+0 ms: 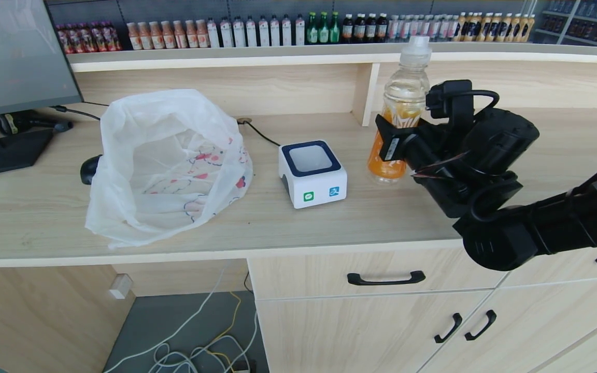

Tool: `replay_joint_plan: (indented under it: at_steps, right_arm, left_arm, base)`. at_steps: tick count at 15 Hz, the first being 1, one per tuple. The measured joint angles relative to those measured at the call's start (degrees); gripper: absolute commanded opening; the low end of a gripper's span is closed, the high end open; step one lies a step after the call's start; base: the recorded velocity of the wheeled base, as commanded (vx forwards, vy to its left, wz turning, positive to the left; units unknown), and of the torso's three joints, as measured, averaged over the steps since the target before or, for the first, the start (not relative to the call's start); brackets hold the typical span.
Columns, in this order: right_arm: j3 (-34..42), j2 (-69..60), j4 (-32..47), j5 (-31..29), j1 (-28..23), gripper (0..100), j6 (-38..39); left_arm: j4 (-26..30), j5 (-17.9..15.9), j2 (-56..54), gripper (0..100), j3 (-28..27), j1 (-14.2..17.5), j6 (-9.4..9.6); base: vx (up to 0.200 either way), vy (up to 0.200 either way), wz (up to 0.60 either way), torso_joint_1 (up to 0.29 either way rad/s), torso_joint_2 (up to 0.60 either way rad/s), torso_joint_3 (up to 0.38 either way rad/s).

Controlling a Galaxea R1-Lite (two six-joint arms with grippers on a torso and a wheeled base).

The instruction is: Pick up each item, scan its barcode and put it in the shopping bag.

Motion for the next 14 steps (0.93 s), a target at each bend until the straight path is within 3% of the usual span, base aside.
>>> replay_joint_plan:
  at_steps: [7, 11, 14]
  right_arm:
    - [2.8, -5.8, -0.1, -0.3, 2.3, 0, -0.5]
    - [14.2, -13.7, -4.0, -2.4, 7.3, 0, -2.4]
    - [23.5, -19.5, -5.3, -7.9, 15.0, 0, -3.6]
  left_arm:
    - [0.0, 0.0, 0.0, 100, 0.0, 0.0, -0.02]
    - [0.0, 0.0, 0.0, 100, 0.0, 0.0, 0.00]
    - [0.0, 0.0, 0.0, 100, 0.0, 0.0, 0.00]
  base:
    - [0.000, 0.000, 0.00, 0.000, 0.00, 0.000]
    - [0.000, 0.000, 0.00, 0.000, 0.00, 0.000]
    - [0.000, 0.000, 0.00, 0.000, 0.00, 0.000]
